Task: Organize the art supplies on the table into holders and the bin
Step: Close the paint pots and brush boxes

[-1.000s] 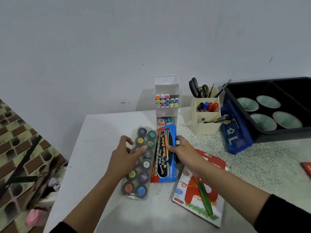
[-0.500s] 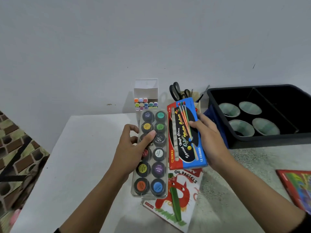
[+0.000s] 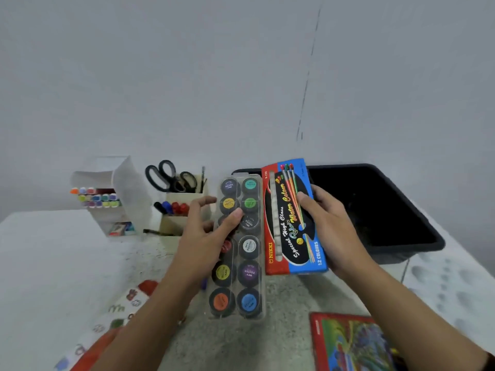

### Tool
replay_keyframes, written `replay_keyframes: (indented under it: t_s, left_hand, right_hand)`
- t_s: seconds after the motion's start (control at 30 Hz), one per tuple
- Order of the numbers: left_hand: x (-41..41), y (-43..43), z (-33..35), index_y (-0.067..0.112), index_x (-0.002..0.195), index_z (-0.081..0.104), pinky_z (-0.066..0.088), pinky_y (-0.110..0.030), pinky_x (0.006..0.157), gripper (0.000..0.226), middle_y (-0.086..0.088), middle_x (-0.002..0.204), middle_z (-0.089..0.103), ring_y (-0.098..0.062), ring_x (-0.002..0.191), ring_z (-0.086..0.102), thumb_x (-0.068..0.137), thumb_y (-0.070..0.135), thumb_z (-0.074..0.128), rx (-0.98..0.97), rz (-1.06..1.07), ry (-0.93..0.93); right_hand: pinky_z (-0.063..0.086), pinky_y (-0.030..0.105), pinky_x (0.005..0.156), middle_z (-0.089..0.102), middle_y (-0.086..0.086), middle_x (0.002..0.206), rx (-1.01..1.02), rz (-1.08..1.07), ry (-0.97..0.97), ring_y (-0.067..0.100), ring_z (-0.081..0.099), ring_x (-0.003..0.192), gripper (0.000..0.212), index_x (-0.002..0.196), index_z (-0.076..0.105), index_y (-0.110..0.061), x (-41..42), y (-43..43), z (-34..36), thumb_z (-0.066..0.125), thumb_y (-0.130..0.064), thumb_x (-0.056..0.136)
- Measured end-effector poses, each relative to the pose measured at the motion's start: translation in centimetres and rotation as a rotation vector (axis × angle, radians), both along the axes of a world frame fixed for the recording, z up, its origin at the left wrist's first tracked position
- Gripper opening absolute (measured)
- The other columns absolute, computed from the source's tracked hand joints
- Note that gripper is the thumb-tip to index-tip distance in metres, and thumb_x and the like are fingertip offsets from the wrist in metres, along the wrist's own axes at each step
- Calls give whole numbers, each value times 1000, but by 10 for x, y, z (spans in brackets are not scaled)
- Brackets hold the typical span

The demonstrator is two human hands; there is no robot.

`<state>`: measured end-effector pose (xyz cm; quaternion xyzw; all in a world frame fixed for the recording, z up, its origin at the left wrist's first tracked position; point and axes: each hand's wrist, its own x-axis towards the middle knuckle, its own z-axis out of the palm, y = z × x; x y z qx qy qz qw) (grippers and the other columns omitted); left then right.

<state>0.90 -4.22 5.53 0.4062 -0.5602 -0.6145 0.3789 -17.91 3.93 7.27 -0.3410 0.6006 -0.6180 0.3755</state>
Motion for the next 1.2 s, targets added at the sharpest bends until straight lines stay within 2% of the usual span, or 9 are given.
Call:
replay_keyframes:
  t_s: [0.13, 0.3, 0.47, 0.6, 0.7, 0.83, 0.93, 1.1, 1.2]
  left_hand:
    - [-73, 5, 7, 39, 129, 50, 61, -49, 74, 46, -6, 101, 76, -29, 85, 76, 88, 36, 72, 21, -91, 1]
    - [-159, -5, 11, 27, 129, 48, 56, -22, 56, 40, -6, 101, 72, -6, 66, 71, 94, 28, 67, -23, -155, -35]
    - [-229, -26, -3, 38, 123, 43, 60, -43, 85, 33, 9, 110, 70, -18, 96, 72, 96, 40, 63, -133, -153, -199]
    - [-272, -48, -21, 43, 144, 28, 55, -51, 93, 82, 4, 127, 65, -23, 111, 66, 73, 73, 54, -156, -175, -293]
    - [-296, -52, -14, 41, 155, 4, 50, -49, 100, 84, -12, 148, 47, -33, 124, 57, 90, 62, 52, -212, -221, -442]
    - [-317, -49, -13, 38, 150, -29, 49, -27, 66, 86, -31, 161, -4, -33, 105, 61, 106, 30, 44, -245, -367, -667]
    - [-323, -40, -22, 33, 149, -34, 43, -22, 52, 94, -33, 159, -4, -16, 69, 53, 104, 15, 48, -262, -458, -820]
    - [-333, -38, -39, 15, 157, -15, 47, -44, 103, 82, -33, 159, 2, -52, 127, 47, 102, 11, 47, -365, -526, -1172]
    - [-336, -40, -42, -2, 156, -2, 40, -45, 110, 76, -32, 161, 5, -59, 136, 28, 101, 10, 48, -513, -654, -1421]
  right_hand:
    - [59, 46, 81, 77, 11, 98, 47, -24, 15, 32, 75, 87, 25, 114, 63, -19, -72, 15, 6, 55, -38, 100]
    - [60, 39, 73, 77, 7, 94, 97, -89, 138, 25, 76, 81, 22, 113, 63, -22, -147, 18, 9, 48, -35, 105]
    - [60, 38, 68, 77, 8, 90, 226, -135, 268, 24, 76, 75, 21, 109, 61, -19, -205, 8, -5, 46, -33, 107]
    - [60, 48, 80, 74, 8, 96, 334, -132, 406, 27, 74, 84, 20, 116, 58, -18, -236, -5, -24, 45, -30, 107]
    - [59, 48, 82, 70, 9, 101, 383, -143, 468, 28, 70, 89, 16, 114, 55, -18, -248, -14, -35, 43, -27, 107]
    - [55, 41, 76, 64, 11, 100, 481, -126, 584, 29, 63, 86, 15, 116, 49, -11, -256, -22, -52, 43, -19, 105]
    - [44, 31, 58, 58, 9, 97, 581, -48, 626, 22, 57, 77, 12, 113, 42, -7, -257, -22, -61, 46, -9, 102]
    - [47, 33, 71, 59, 23, 123, 666, 1, 724, 33, 61, 105, 58, 147, 23, 4, -260, -27, -74, 50, 1, 96]
    - [44, 34, 87, 42, 30, 141, 721, 58, 840, 37, 53, 120, 81, 158, -1, -1, -257, -30, -79, 52, 0, 97]
